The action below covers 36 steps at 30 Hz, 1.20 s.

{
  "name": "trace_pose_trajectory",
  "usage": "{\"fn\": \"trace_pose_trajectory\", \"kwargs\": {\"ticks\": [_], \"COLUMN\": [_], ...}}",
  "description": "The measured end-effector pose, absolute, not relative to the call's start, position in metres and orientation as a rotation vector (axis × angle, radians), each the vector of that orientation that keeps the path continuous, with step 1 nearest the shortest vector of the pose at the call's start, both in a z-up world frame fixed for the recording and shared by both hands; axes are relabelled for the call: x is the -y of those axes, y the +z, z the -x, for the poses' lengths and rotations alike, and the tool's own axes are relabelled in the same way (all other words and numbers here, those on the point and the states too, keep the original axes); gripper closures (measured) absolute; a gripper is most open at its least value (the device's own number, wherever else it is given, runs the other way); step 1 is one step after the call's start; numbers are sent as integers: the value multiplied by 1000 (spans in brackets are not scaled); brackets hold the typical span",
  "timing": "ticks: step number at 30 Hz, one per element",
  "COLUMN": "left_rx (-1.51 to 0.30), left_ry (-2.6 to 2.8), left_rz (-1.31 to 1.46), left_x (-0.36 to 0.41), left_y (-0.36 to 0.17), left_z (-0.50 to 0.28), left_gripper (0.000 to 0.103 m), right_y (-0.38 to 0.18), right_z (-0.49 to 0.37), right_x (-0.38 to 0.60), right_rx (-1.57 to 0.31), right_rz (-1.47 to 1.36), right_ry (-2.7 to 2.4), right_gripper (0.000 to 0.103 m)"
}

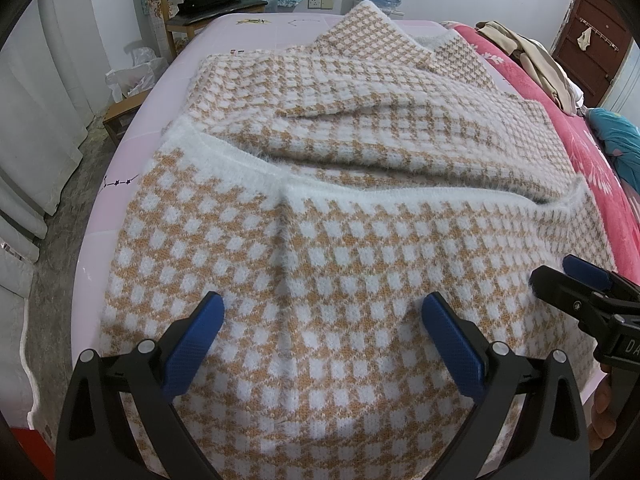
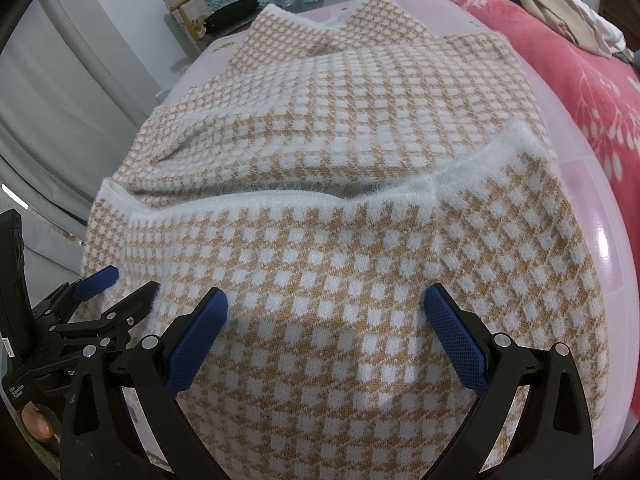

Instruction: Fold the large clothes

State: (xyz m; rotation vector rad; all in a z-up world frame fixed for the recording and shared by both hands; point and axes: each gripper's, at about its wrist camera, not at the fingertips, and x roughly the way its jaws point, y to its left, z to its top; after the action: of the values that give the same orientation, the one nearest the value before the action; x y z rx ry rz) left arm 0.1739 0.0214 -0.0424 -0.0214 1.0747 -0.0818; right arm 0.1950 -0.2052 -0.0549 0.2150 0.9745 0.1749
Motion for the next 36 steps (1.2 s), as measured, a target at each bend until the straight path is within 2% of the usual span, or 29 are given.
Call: {"fn": "trace_pose_trajectory", "kwargs": {"ticks": [36], "left_rx": [-1072], "left_ry": [-83], "left_rz": [23], "left_x": [-21], "left_y": [-42], "left_z": [-171], "left_gripper": [6], "right_y": [-55], "right_z": [-194], "right_x": [205], "right_rx": [-973], "right_rz": [-214], "right_ry": [175], "right_gripper": [8]}}
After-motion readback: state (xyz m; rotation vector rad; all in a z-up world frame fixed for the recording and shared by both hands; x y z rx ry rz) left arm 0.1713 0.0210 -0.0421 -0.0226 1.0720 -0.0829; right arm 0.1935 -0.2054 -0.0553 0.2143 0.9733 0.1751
